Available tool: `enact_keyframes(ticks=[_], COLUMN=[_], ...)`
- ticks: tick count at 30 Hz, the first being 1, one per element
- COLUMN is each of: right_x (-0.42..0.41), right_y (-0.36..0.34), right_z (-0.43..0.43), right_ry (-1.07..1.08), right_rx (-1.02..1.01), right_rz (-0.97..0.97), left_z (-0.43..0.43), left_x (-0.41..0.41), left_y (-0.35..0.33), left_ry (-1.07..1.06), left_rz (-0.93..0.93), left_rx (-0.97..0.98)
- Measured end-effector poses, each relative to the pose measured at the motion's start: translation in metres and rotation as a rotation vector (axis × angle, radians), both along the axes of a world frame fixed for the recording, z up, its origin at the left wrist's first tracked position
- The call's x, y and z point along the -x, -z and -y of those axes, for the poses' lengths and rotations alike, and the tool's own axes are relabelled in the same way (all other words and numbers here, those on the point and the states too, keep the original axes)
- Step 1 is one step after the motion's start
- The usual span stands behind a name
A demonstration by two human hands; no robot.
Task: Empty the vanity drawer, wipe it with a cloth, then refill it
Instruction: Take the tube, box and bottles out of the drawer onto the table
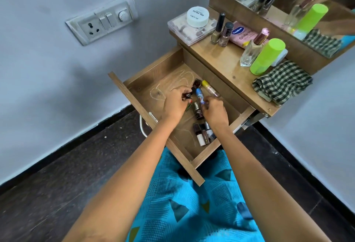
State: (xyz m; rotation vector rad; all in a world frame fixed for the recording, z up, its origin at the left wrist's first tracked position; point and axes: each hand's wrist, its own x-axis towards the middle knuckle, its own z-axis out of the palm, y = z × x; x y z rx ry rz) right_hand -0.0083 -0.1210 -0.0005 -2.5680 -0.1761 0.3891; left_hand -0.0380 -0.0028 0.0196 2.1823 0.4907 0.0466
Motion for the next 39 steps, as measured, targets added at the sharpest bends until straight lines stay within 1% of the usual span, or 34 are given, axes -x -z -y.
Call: enact_keyframes(ticks=[4, 8, 11, 15, 23, 26, 29, 31, 34, 39], right_x=[0.001, 0.000, -0.001, 0.000, -0.003, -0.010, -0.023, -0.036, -0.057, -0.089], right_y=[0.003, 0.004, 0.001, -0.008, -0.052, -0.077, -0.100, -0.111, -0.125, -0.134], right_z=[-0.004, -0.006, -0.005, -0.002, 0.001, -0.002, -0.007, -0.009, -0.011, -0.014], right_ry=[0.024, 0.045, 0.092, 0.149, 0.089, 0.083, 0.075, 0.067, 0.055, 0.069], right_rx=[0.087, 0.098, 0.058, -0.048, -0.118, -0.224, -0.295, -0.303, -0.309, -0.260], right_rz=[-0.020, -0.026, -0.017, 0.002, 0.224, 0.313, 0.384, 0.422, 0.454, 0.519], left_z=[0.001, 0.002, 0.003, 0.002, 0.000, -0.003, -0.007, -0.009, -0.012, -0.017], left_x=[-0.001, -0.001, 0.001, 0.001, -0.007, -0.016, -0.031, -0.043, -0.065, -0.104], left_y=[0.005, 0.007, 0.002, -0.007, -0.038, -0.056, -0.073, -0.083, -0.095, -0.103], left_ry=[-0.028, -0.048, -0.067, -0.108, -0.141, -0.161, -0.185, -0.192, -0.197, -0.187], left_rz=[-0.022, -0.023, 0.013, 0.057, 0.162, 0.252, 0.317, 0.352, 0.389, 0.416], left_rx=[-0.048, -0.059, -0.044, -0.017, 0.001, -0.002, 0.041, 0.099, 0.131, 0.208])
